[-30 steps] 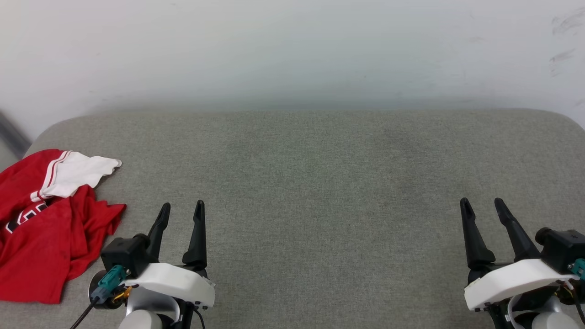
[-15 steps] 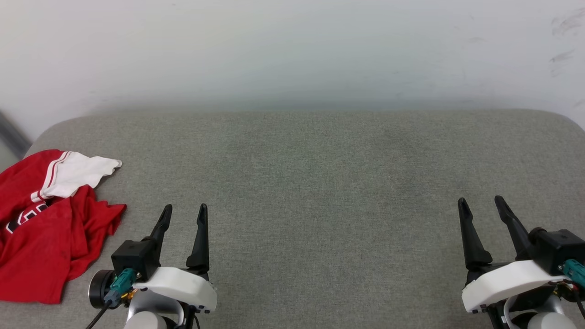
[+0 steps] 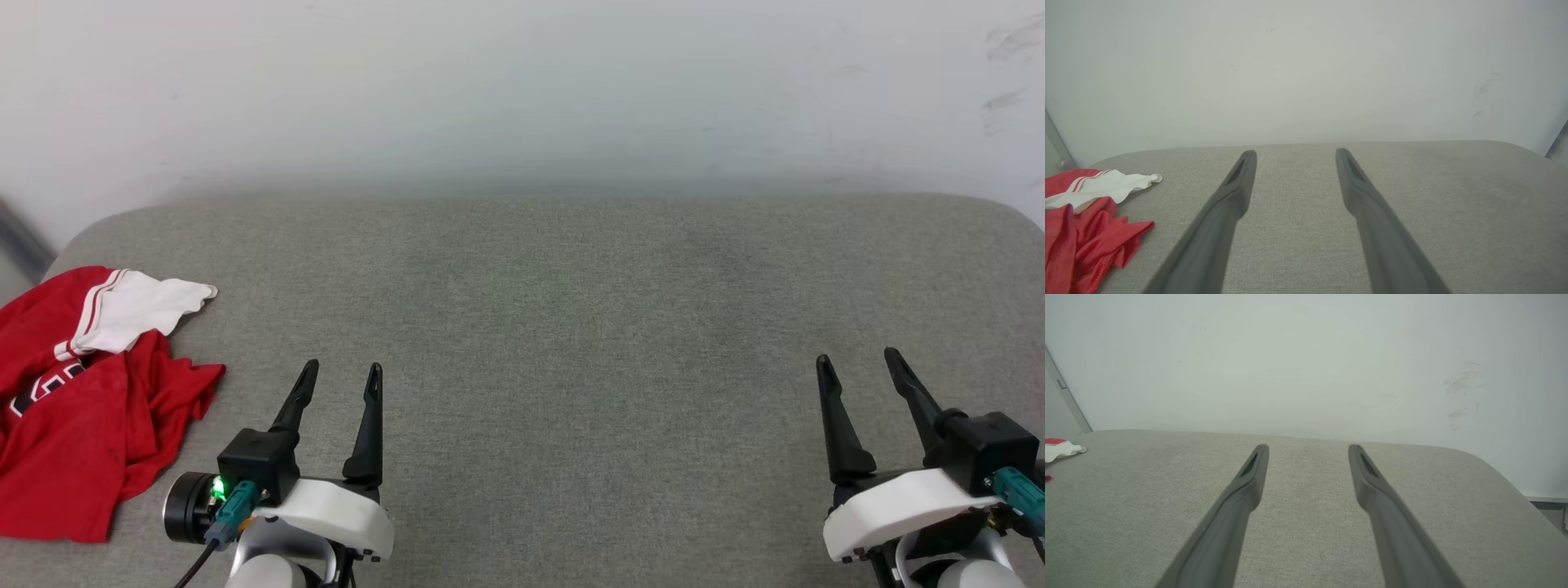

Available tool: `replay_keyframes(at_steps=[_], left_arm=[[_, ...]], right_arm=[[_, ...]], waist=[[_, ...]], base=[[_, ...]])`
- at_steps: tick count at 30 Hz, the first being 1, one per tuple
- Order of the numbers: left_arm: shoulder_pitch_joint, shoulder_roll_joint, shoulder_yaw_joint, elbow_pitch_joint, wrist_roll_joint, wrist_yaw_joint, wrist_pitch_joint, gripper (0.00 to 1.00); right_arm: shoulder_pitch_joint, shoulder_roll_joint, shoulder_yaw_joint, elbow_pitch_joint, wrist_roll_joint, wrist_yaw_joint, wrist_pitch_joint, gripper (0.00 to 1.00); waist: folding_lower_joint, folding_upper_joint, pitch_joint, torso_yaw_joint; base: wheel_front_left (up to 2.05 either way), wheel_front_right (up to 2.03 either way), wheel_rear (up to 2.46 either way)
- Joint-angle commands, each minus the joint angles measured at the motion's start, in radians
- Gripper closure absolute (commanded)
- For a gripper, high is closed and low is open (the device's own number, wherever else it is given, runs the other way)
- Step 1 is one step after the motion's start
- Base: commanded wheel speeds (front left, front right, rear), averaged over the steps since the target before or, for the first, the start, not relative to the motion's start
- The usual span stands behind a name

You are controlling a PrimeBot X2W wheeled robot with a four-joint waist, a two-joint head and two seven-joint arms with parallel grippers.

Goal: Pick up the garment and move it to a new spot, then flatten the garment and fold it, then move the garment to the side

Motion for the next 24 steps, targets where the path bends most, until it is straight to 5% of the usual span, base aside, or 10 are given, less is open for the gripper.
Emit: replay_keyframes(at_steps=[1, 24], left_arm=[[-0.01, 0.0, 0.002, 0.003, 0.016, -0.002, -0.008, 0.0], [-0.016, -0.023, 0.021, 0.043, 0.044, -0.021, -0.024, 0.0]], right_arm=[[0.004, 0.006, 0.0, -0.008, -0.022, 0.0, -0.006, 0.0], [0.01, 0.007, -0.004, -0.017, -0.05, 0.0, -0.011, 0.0]], waist=[[0.0, 0.0, 0.0, 0.001], [0.0, 0.0, 0.001, 0.033]], base=[[0.0, 0.0, 0.0], [0.0, 0.0, 0.0]])
